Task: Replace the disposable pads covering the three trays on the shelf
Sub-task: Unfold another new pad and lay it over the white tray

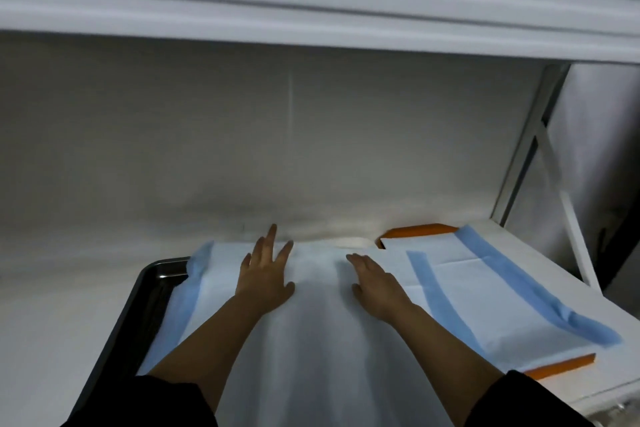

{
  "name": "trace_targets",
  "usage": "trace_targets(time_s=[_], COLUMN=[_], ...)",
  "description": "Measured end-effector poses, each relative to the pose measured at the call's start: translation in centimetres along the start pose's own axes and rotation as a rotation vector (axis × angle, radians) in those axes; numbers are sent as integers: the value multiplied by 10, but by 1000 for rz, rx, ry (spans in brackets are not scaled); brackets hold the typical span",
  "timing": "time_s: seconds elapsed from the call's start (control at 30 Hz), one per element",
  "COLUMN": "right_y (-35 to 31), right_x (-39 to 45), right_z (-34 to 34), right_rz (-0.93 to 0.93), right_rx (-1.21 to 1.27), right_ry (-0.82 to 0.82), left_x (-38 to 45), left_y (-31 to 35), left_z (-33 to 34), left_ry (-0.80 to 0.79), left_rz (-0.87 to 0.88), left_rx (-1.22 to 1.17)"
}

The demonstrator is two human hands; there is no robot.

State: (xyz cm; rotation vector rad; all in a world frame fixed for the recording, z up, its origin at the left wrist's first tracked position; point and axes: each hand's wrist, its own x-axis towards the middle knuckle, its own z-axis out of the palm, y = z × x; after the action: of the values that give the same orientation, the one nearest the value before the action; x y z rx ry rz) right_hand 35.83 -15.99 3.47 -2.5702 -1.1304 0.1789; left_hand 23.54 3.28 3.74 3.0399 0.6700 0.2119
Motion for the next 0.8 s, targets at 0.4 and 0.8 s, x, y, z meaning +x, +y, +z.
trace_targets(time_s=[0.4,0.8], right_y=[23,64], right_x=[-79,-160], right_z=[-17,-12], right_rz=[179,399], right_rx=[-28,-4], right_ry=[-105,7], left_x=[-58,-115], left_y=[76,148], left_z=[-29,-16], left_ry=[-440,-516], left_rz=[83,146], left_rx=[-52,-103])
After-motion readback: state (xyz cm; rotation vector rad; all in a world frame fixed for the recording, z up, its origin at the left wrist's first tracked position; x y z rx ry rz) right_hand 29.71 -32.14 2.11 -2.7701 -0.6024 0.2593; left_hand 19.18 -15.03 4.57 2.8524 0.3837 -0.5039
